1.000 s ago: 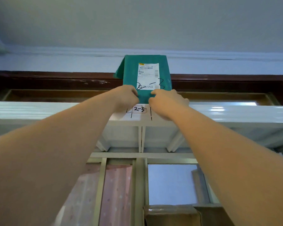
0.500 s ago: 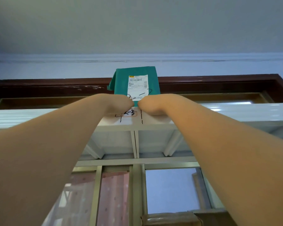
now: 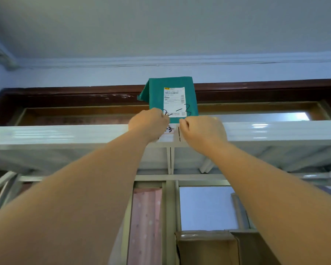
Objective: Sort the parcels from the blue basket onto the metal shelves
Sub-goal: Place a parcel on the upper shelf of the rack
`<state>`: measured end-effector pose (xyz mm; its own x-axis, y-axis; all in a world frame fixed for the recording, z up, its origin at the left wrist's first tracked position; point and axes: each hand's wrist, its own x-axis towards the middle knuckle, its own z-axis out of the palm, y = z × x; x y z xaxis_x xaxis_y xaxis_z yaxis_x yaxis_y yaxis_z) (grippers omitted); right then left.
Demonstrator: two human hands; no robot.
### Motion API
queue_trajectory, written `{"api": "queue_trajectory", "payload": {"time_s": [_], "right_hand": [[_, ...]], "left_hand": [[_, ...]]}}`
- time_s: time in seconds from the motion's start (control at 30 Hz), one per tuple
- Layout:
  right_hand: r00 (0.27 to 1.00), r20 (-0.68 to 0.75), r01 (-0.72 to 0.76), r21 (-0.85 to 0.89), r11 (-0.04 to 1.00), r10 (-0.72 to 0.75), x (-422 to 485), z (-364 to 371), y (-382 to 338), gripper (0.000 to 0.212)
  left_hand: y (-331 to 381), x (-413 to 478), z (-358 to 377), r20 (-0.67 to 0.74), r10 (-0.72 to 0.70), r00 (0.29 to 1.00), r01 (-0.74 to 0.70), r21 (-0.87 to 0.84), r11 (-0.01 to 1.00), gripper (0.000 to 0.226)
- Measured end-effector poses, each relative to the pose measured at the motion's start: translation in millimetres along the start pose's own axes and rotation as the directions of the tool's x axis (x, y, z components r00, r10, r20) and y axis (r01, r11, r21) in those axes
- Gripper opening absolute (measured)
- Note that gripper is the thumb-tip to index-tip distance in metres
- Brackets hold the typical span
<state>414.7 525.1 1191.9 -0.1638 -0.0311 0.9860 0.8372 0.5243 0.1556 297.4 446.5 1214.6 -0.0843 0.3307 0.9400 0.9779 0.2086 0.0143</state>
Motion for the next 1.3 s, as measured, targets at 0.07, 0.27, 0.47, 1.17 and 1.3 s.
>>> {"api": "queue_trajectory", "payload": {"time_s": [0.07,0.27,0.47,1.17,1.3], "right_hand": [[0.998,-0.063,0.015,0.046,0.999,-0.012,-11,-1,0,0.032],[0.995,-0.074,-0.045,0.188,0.981,0.060,-37,-9,-19,0.033],[0.999,0.011,-0.044,0.231,0.972,0.042,-72,-15,-40,0.045],[0.221,0.929,-0.138,0.331,0.933,-0.297,-177,-83,-62,0.040],[0.125,0.900,-0.119,0.431,0.895,-0.417,-213,-103,-74,0.037]], "left_hand": [[0,-10,5,-0.012,0.049,0.999,-0.047,0.119,0.992,0.021],[13,-44,-2,-0.061,0.153,0.986,-0.142,0.152,0.978,0.027],[19,-74,3,-0.055,0.241,0.969,-0.229,0.168,0.959,0.034],[21,-219,-11,0.920,-0.256,0.296,0.004,0.267,0.964,0.061],[35,-257,-17,0.923,-0.300,0.240,-0.050,0.321,0.946,0.046]]}}
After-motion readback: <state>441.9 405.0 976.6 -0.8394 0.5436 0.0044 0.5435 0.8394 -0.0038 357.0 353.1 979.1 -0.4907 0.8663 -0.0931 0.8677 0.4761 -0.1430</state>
